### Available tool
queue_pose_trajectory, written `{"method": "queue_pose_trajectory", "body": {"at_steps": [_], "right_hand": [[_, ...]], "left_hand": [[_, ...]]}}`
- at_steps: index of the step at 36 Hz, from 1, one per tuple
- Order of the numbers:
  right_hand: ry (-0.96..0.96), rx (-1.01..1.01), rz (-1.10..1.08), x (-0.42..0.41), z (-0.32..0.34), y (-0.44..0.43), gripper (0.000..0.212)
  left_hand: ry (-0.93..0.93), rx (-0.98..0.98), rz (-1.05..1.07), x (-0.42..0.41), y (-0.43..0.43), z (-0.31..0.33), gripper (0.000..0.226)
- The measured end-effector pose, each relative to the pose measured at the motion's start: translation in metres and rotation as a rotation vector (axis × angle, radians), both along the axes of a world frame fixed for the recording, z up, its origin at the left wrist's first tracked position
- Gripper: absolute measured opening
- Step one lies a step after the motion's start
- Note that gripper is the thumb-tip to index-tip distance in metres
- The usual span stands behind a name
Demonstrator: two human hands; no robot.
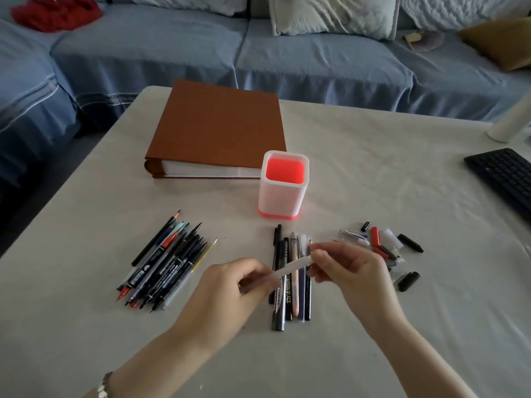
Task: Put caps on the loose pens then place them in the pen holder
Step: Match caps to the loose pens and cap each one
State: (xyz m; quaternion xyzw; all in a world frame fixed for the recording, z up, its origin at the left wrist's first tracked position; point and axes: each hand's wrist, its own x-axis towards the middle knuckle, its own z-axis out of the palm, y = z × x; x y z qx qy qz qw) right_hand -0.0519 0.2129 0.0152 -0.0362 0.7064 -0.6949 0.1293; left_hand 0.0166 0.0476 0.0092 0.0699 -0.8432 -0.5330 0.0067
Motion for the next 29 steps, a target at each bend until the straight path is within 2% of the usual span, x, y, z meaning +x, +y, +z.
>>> {"method": "queue_pose_trajectory", "body": {"at_steps": [4,9,11,14,17,20,24,25,27,29], "right_hand": [[0.04,0.137,0.085,0.004,-0.005,0.003,0.02],[0.183,0.549,0.177,0.009,-0.015,0.005,0.046],[0.18,0.595,0.161,0.012,-0.019,0.005,0.047],[0.173,0.574,0.132,0.014,-0.023,0.002,0.046],[0.212,0.568,0.102,0.015,-0.027,-0.001,0.041],[0.214,0.527,0.083,0.016,-0.026,-0.004,0.038],[0.235,0.48,0.136,0.015,-0.026,-0.002,0.037],[0.246,0.477,0.172,0.014,-0.025,-0.002,0.037],[0.255,0.481,0.22,0.014,-0.024,-0.003,0.036],[0.215,0.433,0.192,0.012,-0.025,-0.009,0.031]], "left_hand": [[0.041,-0.058,-0.062,0.002,-0.001,0.0,0.03],[0.018,-0.186,-0.151,0.002,-0.004,-0.008,0.031],[0.049,-0.285,-0.185,0.001,-0.003,-0.008,0.036],[0.076,-0.297,-0.171,0.0,-0.001,-0.006,0.031],[0.03,-0.215,-0.138,-0.001,0.002,-0.001,0.019],[-0.089,-0.049,-0.124,-0.004,0.005,0.004,0.021],[-0.419,0.399,-0.062,-0.004,0.002,0.006,0.014],[-0.457,0.461,-0.056,-0.003,0.0,0.006,0.013],[-0.43,0.433,-0.044,-0.001,-0.004,0.004,0.015],[-0.328,0.326,-0.026,-0.001,-0.007,0.001,0.019]]}}
